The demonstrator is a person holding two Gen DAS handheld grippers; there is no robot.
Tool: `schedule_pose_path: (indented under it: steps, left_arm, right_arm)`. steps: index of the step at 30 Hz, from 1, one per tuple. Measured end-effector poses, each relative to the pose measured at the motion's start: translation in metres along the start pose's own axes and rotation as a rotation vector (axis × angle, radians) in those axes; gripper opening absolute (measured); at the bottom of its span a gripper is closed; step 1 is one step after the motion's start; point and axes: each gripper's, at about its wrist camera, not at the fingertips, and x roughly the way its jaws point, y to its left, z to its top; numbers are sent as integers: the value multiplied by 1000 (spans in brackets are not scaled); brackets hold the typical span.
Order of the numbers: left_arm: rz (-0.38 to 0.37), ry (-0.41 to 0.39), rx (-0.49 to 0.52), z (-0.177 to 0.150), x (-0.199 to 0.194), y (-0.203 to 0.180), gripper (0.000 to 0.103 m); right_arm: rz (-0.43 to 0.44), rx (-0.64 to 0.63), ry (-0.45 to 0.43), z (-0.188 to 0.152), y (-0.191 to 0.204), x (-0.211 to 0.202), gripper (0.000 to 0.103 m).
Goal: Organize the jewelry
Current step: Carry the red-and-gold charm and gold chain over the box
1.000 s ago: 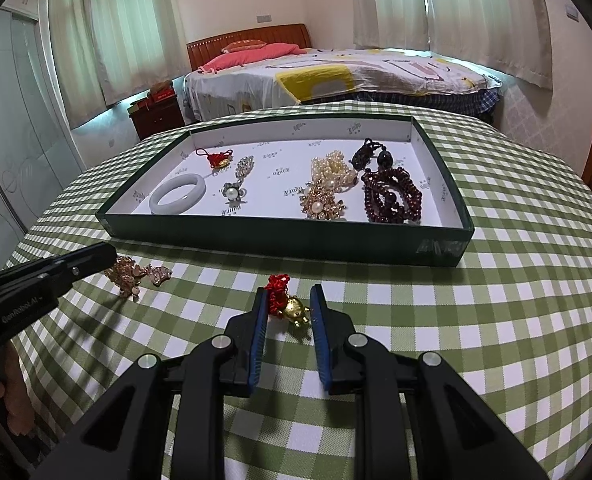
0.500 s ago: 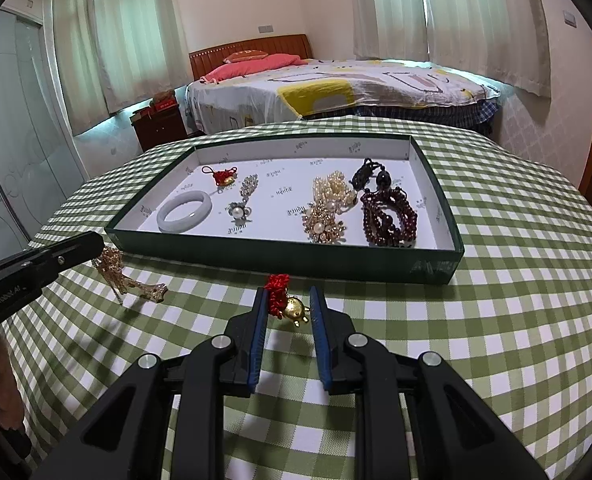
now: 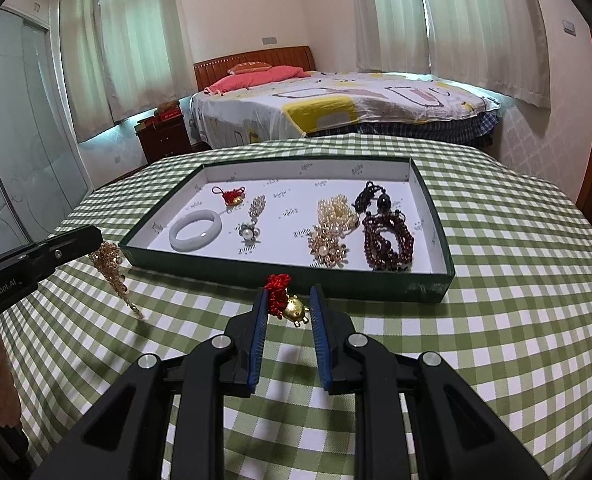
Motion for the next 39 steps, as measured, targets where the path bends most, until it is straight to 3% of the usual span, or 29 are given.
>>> schedule_pose_path:
  steps: [13,23,32,39]
  left_arm:
    - [-10,-60,24,19,-18,-9,5]
    - [-37,-114,51,52,-11,-19,5]
    - [-51,-153,73,96,28,-31,5]
    - [-53,-112,49,117,84,-34,5]
  right_arm:
    - [11,-9,-62,24,7,-20,22]
    - [6,-22,-113,57,4,-17,22]
    - [-6,-29,-158,100,-8,5,22]
    - [-17,-31,-156,124,-22,40,22]
